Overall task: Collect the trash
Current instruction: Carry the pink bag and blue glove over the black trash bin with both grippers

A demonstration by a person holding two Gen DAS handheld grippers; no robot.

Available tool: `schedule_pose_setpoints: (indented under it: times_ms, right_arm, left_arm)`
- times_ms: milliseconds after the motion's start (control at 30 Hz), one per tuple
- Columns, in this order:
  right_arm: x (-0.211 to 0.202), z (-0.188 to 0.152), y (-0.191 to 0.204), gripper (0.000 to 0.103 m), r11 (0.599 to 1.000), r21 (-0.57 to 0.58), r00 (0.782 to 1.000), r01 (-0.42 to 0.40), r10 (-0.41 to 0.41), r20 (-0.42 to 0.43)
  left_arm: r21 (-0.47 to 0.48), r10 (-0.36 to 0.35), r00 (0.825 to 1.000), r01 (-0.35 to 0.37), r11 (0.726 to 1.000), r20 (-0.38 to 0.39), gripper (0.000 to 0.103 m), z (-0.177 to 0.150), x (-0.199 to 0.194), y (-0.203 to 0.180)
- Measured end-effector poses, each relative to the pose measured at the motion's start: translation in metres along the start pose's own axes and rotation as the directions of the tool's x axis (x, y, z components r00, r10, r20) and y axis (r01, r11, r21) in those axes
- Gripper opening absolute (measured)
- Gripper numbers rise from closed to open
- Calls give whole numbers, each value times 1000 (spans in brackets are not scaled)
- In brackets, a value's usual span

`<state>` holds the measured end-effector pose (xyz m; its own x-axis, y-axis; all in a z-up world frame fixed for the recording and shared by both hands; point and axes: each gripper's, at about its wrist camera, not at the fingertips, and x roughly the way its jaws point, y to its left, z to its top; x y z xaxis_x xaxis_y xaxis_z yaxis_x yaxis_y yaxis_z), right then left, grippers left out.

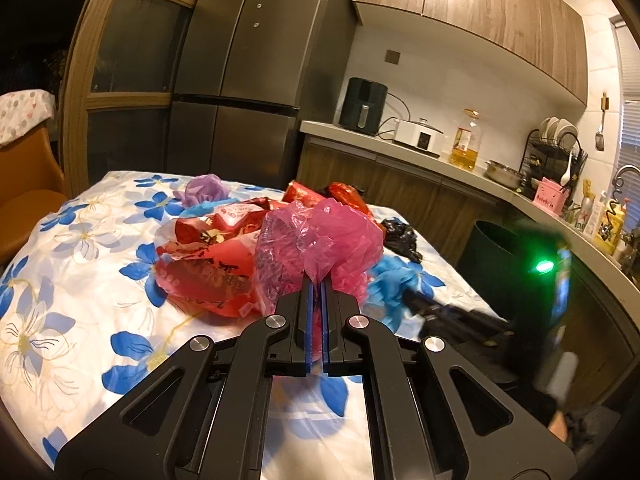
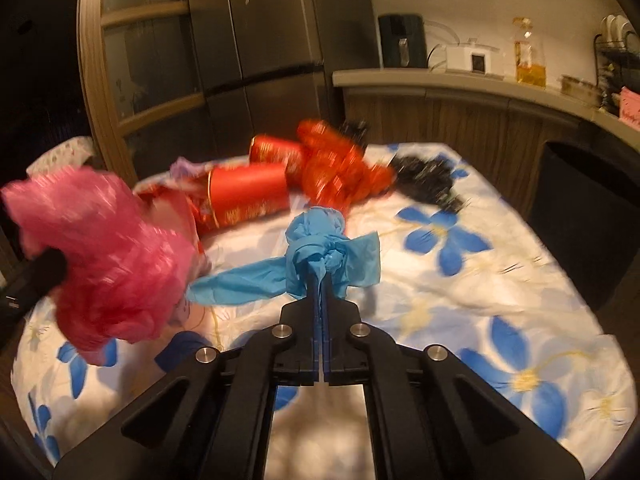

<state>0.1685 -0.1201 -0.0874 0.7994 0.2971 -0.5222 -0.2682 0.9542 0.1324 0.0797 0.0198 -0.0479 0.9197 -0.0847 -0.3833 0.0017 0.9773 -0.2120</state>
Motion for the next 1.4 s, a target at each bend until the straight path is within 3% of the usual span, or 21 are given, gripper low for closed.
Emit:
schedule_pose_setpoints:
  times_ms: [133, 467, 800, 967, 1400]
  right_arm:
    - [-32, 3, -16, 2, 999, -3, 996, 47, -47, 70]
    - [-76, 5, -56, 2, 994, 45, 986, 101, -106, 127]
    - [-101, 20, -98, 2, 982, 81, 967, 168, -181, 182]
    - [-112, 34, -127, 2, 969, 108, 946, 221, -240, 220]
    - [-120, 72, -216, 2, 910, 206, 867, 360, -408, 286]
  left_arm:
    - [12, -11, 1000, 11, 1000, -3, 2, -2, -4, -11]
    - [82, -70, 997, 69, 994, 11, 2, -1, -10, -57]
    - [148, -123, 992, 116, 982, 40, 2, 25, 23, -110]
    - [192, -157, 986, 144, 971, 54, 2, 44, 49, -148]
    - [251, -280, 958, 258, 933, 56, 2, 75, 115, -249]
